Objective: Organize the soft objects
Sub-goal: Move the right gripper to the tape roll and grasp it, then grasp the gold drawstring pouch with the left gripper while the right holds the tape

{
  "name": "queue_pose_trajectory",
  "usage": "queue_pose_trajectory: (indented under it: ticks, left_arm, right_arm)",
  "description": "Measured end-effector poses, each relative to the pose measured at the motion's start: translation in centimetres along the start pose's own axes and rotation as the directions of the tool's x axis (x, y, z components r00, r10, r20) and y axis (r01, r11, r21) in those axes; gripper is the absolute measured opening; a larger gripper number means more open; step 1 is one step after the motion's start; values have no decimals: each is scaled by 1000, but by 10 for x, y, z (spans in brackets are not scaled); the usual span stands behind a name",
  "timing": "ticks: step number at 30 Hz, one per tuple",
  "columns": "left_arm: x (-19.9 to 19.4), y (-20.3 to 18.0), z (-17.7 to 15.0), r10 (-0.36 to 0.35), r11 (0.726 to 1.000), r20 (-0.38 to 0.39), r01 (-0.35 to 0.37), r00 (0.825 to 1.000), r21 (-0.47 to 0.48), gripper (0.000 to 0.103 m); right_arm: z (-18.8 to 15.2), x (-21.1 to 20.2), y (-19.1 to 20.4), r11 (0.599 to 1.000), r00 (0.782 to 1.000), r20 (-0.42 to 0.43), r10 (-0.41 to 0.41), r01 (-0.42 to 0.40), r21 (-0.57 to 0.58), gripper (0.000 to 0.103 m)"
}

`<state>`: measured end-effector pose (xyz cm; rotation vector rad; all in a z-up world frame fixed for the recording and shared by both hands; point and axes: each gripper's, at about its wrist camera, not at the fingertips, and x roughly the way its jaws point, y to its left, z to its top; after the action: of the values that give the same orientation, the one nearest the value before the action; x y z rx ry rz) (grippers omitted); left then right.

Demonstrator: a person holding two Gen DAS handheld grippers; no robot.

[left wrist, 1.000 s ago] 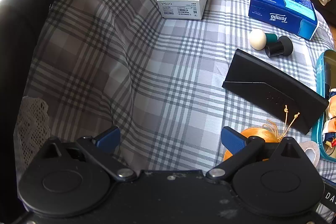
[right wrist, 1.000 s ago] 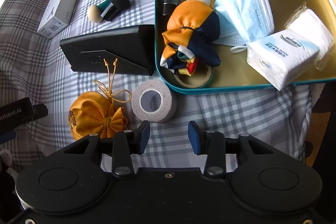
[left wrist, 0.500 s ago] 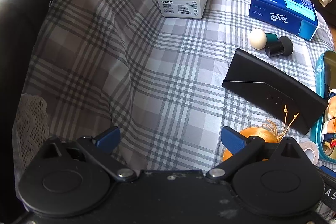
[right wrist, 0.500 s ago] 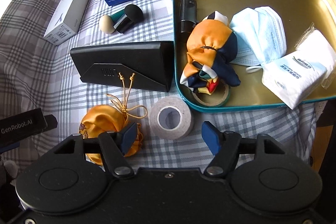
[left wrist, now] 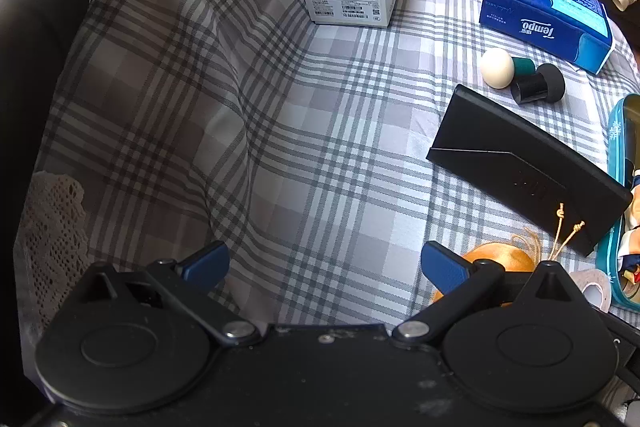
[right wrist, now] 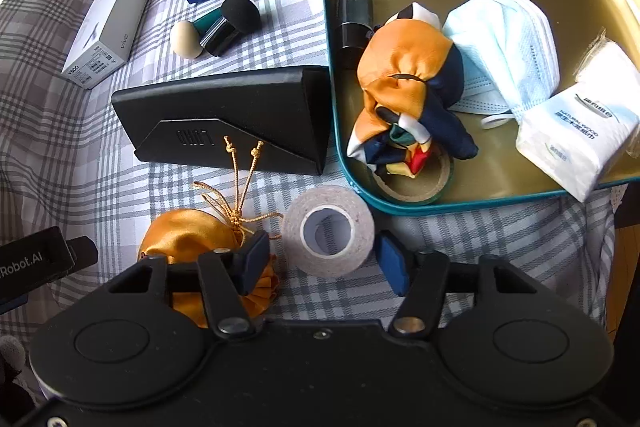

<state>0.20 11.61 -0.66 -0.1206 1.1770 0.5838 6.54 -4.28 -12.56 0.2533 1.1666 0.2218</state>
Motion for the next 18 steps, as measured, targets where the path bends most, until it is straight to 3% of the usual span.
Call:
queue_pose_trajectory:
  ticks: [12, 18]
  left_arm:
    - [7, -20, -4, -75, 995, -36, 77, 996, 56, 102]
    - [1, -39, -7, -87, 991, 10, 86, 996, 107, 102]
  right_arm:
    - [-28, -20, -23, 998, 996, -88, 31, -37, -59, 50]
    - [-43, -26, -29, 994, 997, -83, 2, -12, -112, 51]
